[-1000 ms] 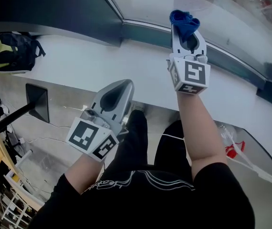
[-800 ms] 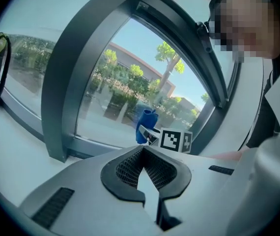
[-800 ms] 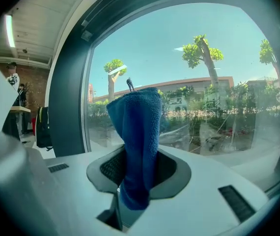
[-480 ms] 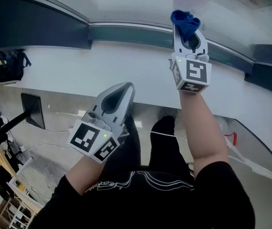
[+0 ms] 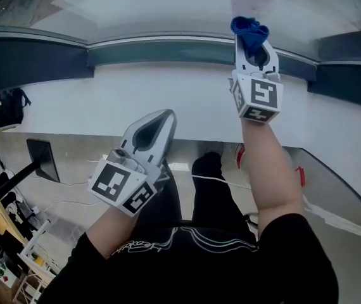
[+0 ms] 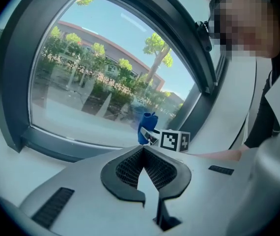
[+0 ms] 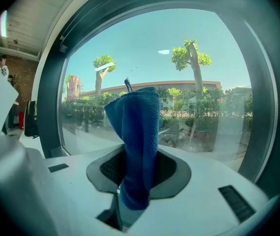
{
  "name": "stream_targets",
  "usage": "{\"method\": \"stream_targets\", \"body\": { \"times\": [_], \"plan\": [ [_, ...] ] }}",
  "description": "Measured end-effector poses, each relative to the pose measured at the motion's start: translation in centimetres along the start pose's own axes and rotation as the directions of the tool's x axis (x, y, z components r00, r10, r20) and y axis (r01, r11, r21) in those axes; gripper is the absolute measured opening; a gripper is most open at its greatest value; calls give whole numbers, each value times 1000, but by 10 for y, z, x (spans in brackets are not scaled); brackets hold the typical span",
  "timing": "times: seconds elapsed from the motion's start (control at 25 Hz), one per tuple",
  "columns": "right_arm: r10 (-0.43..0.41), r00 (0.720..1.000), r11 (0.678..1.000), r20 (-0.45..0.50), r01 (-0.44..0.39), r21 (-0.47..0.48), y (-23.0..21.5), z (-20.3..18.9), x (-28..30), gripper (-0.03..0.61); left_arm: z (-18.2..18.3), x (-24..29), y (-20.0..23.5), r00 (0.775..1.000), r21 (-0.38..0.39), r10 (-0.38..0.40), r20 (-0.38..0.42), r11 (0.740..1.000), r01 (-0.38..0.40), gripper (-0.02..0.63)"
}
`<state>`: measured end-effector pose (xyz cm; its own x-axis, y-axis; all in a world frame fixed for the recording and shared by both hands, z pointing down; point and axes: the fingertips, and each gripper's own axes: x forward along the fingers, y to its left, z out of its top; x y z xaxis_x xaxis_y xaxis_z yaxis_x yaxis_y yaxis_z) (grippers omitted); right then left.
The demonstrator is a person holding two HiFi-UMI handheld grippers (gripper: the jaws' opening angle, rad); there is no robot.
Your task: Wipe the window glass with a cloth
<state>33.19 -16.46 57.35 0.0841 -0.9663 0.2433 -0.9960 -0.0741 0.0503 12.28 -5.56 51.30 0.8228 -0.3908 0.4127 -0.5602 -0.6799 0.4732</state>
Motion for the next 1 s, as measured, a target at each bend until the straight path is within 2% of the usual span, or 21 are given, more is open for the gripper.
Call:
{"method": "stream_targets", "body": {
  "times": [0.2, 0.56, 0.88, 1.0],
  "plan": [
    [-53, 999, 999, -11, 53, 11, -56, -10, -17, 92, -3, 32, -34, 999, 22, -41, -27, 999, 41, 5],
    [-205, 979, 977, -23, 206, 50, -174, -26, -56, 94, -10, 83, -90, 992, 62, -104, -75, 992, 108, 5],
    [-371, 927, 918, -48, 374, 133, -274, -40, -92, 92, -11, 124, -130, 984, 86, -145, -103, 984, 154, 5],
    [-409, 910, 898, -59, 414, 151, -295, -45, -99, 93, -11, 136, -140, 981, 88, -156, -112, 982, 166, 5]
  ]
}}
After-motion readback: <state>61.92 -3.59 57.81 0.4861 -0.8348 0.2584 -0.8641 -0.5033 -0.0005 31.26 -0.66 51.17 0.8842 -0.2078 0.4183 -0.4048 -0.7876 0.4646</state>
